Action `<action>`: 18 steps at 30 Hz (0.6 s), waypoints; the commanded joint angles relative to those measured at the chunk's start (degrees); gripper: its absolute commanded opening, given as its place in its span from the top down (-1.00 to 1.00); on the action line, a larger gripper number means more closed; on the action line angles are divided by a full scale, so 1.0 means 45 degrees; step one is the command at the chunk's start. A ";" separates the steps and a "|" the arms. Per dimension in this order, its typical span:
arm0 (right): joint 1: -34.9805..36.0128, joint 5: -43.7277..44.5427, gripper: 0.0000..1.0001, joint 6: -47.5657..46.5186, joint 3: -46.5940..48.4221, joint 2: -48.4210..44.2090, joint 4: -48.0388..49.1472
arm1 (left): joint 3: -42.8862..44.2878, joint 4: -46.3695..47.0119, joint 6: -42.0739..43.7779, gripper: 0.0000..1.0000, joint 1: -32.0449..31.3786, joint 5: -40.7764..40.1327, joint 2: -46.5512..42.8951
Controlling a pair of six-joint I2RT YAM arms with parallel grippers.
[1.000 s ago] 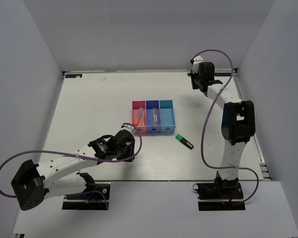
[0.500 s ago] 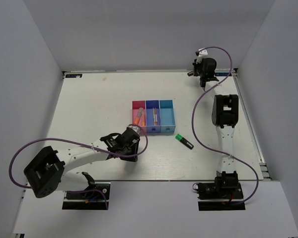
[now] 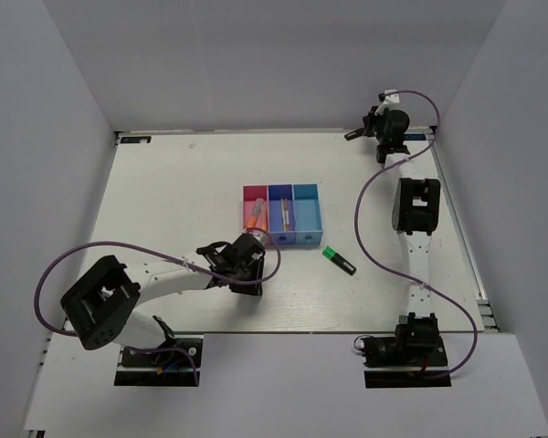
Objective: Sort the stationery into containers
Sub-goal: Move the pen to the corner of the board.
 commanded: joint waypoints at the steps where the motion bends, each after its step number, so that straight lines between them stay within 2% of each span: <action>1: 0.0081 -0.0352 1.00 0.1170 0.0665 0.0339 0.1418 | 0.0243 0.0415 -0.0149 0.16 0.0084 0.0324 0.0204; 5: 0.0081 -0.0801 1.00 0.1484 0.0743 0.0594 0.1652 | 0.0185 0.0571 -0.0266 0.16 0.0104 0.0500 0.0380; 18: 0.0062 -0.0957 1.00 0.0665 0.1290 0.1531 0.1536 | 0.0204 0.0767 -0.0188 0.16 0.0201 0.0833 0.0654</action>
